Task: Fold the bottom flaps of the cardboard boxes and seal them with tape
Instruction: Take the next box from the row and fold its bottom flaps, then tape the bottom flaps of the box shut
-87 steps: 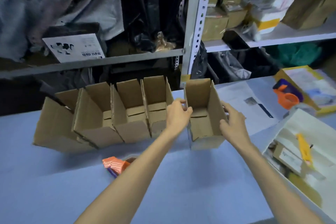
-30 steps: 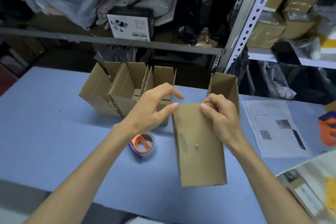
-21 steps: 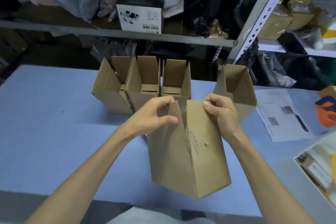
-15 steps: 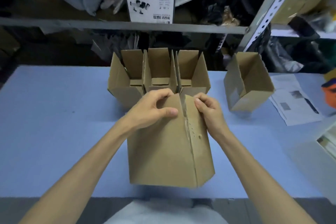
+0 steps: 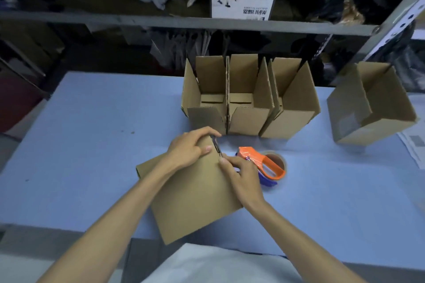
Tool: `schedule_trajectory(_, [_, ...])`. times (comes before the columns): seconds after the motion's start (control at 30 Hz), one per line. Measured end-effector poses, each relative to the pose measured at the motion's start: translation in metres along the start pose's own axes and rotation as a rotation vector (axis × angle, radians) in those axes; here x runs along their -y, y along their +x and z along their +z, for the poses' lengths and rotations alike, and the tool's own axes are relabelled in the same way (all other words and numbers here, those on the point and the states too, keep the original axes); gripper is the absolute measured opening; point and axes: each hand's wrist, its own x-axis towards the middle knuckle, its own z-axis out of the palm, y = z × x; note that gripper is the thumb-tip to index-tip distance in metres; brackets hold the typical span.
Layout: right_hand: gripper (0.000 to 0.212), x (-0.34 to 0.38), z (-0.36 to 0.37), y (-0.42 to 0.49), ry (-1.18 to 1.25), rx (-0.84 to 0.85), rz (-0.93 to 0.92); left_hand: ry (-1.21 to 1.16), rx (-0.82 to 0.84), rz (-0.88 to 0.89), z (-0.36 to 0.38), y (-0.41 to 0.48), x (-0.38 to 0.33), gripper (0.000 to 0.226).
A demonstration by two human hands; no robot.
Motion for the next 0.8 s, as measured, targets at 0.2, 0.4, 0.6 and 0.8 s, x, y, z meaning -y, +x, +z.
schedule_trajectory(0.2, [0.034, -0.018, 0.016, 0.009, -0.198, 0.069, 0.094, -0.001, -0.038, -0.039, 0.018, 0.019, 0.011, 0.032])
schedule_trajectory(0.4, [0.034, -0.031, 0.021, 0.015, -0.205, -0.055, 0.122, 0.188, 0.075, 0.028, 0.033, 0.037, 0.020, 0.019])
schedule_trajectory(0.6, [0.025, -0.042, 0.025, 0.005, -0.140, -0.136, 0.217, 0.214, 0.058, 0.028, 0.050, 0.050, 0.020, 0.008])
schedule_trajectory(0.8, [0.024, -0.047, 0.018, -0.011, -0.166, -0.101, 0.188, 0.214, -0.004, 0.096, 0.060, 0.047, 0.022, 0.026])
